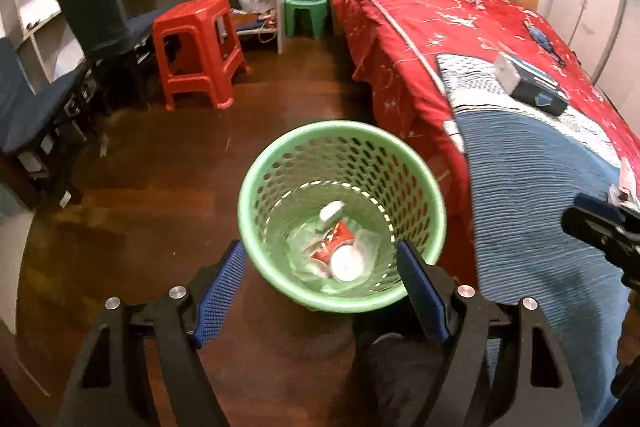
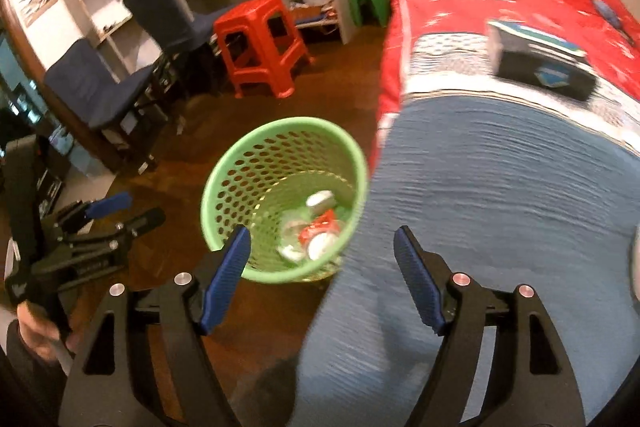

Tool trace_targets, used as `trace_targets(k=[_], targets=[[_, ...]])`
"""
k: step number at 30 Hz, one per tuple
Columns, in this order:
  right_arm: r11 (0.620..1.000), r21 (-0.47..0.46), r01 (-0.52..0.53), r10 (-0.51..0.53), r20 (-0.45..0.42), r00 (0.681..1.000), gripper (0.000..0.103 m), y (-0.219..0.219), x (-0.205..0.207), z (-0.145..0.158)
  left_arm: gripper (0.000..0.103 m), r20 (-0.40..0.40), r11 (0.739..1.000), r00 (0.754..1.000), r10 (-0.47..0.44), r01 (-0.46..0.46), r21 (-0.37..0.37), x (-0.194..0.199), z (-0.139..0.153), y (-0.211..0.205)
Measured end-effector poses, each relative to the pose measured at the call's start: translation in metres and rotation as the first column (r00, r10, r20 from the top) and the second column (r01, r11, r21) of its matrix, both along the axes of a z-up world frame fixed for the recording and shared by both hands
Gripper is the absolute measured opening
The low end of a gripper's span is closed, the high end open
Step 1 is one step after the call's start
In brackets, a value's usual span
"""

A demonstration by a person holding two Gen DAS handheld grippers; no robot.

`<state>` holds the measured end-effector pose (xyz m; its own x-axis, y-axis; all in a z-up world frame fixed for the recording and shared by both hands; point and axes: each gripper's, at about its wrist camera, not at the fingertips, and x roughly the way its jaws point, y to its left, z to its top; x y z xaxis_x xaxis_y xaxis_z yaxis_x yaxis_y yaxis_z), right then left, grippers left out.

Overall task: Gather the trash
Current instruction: 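Move the right tool to the crumpled paper while the left tool approaches the pink packet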

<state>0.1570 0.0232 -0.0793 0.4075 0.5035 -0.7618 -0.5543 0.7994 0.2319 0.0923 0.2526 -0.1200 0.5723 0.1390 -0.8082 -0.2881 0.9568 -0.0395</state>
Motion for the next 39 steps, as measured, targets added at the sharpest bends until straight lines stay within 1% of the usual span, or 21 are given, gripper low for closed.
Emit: trace_targets(k=[6,7,9,10,12,15,18,19,21,22,24,27,30,34,39], targets=[[0.992,-0.006,0.122,-0.122,0.040,0.992,0.075,-0.068,-0.013,0.009,0.075,0.024,0.997,0.997,-0.071,0.071,-0.005,0.013,0.016,-0.038],[0.987,-0.010,0.159,-0.158,0.053,0.986,0.075,-0.086,-0.016,0.011,0.075,0.027,0.996,0.996,-0.085,0.085,-0.006,0.016,0.017,-0.045],[0.980,-0.017,0.196,-0.195,0.066,0.979,0.075,-0.107,-0.019,0.011,0.075,0.031,0.993,0.993,-0.115,0.115,-0.010,0.021,0.020,-0.061],[0.972,-0.020,0.234,-0.232,0.072,0.970,0.075,-0.127,-0.020,0.013,0.075,0.032,0.992,0.991,-0.129,0.129,-0.014,0.024,0.021,-0.069],[0.960,-0.016,0.278,-0.276,0.078,0.958,0.075,-0.151,-0.021,0.014,0.075,0.035,0.987,0.987,-0.160,0.161,-0.031,0.030,0.023,-0.085],[0.930,-0.017,0.367,-0.365,0.091,0.927,0.075,-0.195,-0.021,0.017,0.075,0.040,0.976,0.976,-0.213,0.214,-0.035,0.041,0.027,-0.112],[0.889,-0.019,0.458,-0.455,0.098,0.885,0.075,-0.242,-0.017,0.017,0.075,0.048,0.963,0.963,-0.267,0.268,-0.030,0.050,0.033,-0.139],[0.880,-0.020,0.475,-0.471,0.100,0.877,0.075,-0.251,-0.016,0.017,0.075,0.053,0.955,0.955,-0.292,0.294,-0.033,0.054,0.036,-0.151],[0.850,-0.020,0.527,-0.523,0.100,0.847,0.075,-0.279,-0.012,0.014,0.075,0.056,0.946,0.946,-0.320,0.322,-0.038,0.060,0.039,-0.166],[0.842,-0.020,0.539,-0.535,0.098,0.839,0.075,-0.286,-0.009,0.014,0.075,0.059,0.938,0.938,-0.342,0.344,-0.039,0.065,0.041,-0.178],[0.815,-0.015,0.579,-0.576,0.087,0.813,0.075,-0.311,-0.004,0.010,0.075,0.059,0.928,0.928,-0.368,0.370,-0.037,0.071,0.044,-0.193],[0.792,0.003,0.610,-0.609,0.049,0.791,0.075,-0.340,0.004,0.003,0.075,0.059,0.909,0.909,-0.413,0.415,-0.030,0.081,0.048,-0.217],[0.778,0.008,0.628,-0.628,0.023,0.777,0.075,-0.360,0.011,-0.006,0.075,0.058,0.891,0.890,-0.451,0.453,-0.024,0.094,0.052,-0.240],[0.775,0.008,0.631,-0.631,-0.001,0.775,0.074,-0.369,0.018,-0.013,0.075,0.057,0.871,0.871,-0.488,0.490,-0.033,0.109,0.054,-0.265],[0.773,0.004,0.635,-0.635,-0.016,0.773,0.073,-0.370,0.031,-0.021,0.075,0.060,0.855,0.857,-0.511,0.515,-0.060,0.127,0.055,-0.285]])
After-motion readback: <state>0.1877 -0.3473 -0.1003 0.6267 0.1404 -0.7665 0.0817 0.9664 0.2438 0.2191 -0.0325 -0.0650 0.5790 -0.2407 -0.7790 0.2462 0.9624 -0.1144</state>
